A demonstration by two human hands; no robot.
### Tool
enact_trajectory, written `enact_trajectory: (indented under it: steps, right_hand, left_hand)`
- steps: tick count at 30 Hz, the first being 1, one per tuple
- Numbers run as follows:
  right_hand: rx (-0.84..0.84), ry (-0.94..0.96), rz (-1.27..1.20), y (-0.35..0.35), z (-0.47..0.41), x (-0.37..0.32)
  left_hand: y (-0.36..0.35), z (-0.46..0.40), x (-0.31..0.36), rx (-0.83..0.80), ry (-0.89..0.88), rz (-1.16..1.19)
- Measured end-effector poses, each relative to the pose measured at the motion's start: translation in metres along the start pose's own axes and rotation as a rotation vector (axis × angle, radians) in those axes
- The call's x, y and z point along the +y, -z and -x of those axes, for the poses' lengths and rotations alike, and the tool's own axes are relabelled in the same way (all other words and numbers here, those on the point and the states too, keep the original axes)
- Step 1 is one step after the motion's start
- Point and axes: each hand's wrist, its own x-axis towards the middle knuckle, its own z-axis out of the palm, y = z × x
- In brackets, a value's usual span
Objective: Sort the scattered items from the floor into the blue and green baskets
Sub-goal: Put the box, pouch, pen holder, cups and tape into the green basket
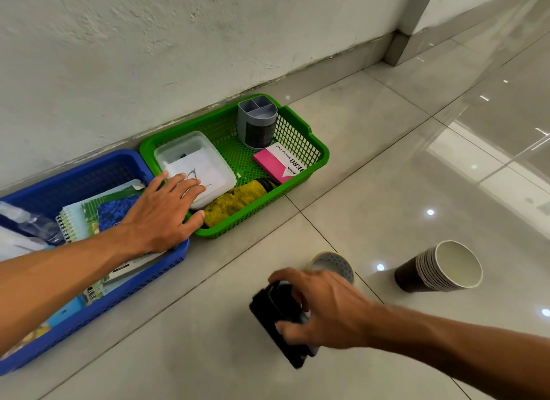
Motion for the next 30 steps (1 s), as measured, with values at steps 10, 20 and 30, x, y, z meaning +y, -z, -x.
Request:
enact_trajectory:
  steps: [10, 20, 30]
  right_hand:
    - [0.418, 0.029, -0.024, 0.110, -0.085, -0.004]
    - [0.599, -0.098, -0.152, 0.142, -0.192, 0.005]
    - [0.436, -0.120, 0.038, 0.097, -0.267, 0.015]
  left_hand:
    - [0.001, 0.001, 0.001, 0.017, 0.029, 0.042]
    - [-0.003, 0.001, 0.005, 0.071, 0.051, 0.084]
    - [-0.007, 0.002, 0.003, 0.106, 0.067, 0.110]
